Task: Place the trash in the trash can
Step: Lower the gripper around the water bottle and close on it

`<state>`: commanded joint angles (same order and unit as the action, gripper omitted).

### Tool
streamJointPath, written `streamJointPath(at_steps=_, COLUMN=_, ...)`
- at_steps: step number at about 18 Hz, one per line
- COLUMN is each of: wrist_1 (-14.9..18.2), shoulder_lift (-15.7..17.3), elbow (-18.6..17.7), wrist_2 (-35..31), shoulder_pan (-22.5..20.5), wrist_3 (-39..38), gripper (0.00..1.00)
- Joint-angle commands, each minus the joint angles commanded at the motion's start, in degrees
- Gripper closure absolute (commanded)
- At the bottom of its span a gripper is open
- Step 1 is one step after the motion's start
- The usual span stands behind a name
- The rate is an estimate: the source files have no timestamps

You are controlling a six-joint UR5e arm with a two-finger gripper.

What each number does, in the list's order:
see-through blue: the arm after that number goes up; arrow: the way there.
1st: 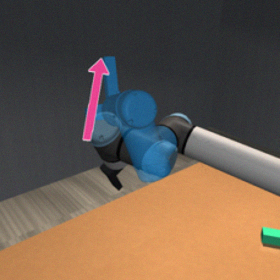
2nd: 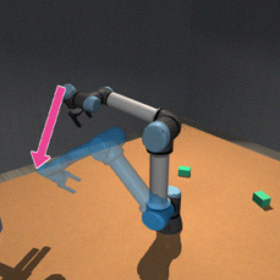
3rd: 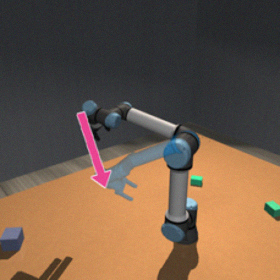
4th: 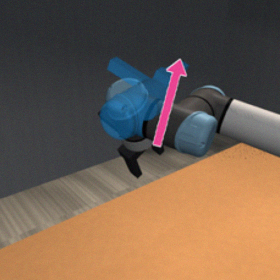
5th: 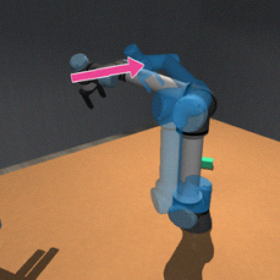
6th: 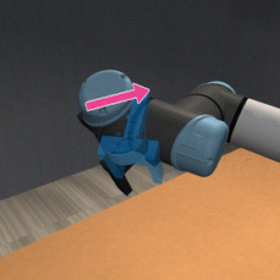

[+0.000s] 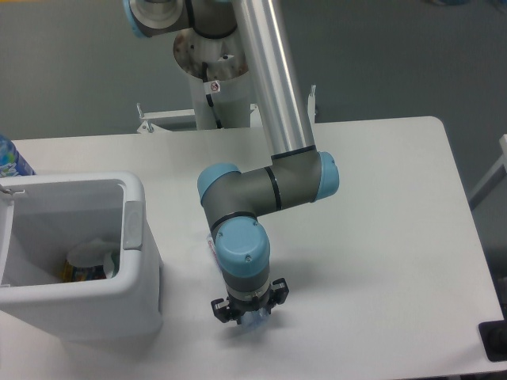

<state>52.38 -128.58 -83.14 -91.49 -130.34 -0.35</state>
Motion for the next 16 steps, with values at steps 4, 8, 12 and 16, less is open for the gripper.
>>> streamJointPath(at_steps=4, wrist_1=0.3, shoulder_lift=0.7, elbow=0.1, wrist_2=0.2, shoulder_pan=0.0, wrist_3=0.1, gripper=0.43)
streamJointPath(at_steps=8, wrist_1=0.5, shoulder_lift=1.2, elbow=0.4, wrist_2=0.5, shoulder_pan=0.0, wrist_3=0.6, gripper=0.45)
streamJointPath(at_steps=12, wrist_1=0.4, shoulder_lift=3.3, elbow=1.1, wrist_2=1.4, shoulder_pan=-0.7, wrist_3=0.8, gripper=0.44)
streamJointPath(at_steps=16, wrist_1=0.0, shoulder_lift=8.6, elbow=2.8, wrist_2=13.0, shoulder_pan=-5.4, wrist_3=0.8, gripper=0.44)
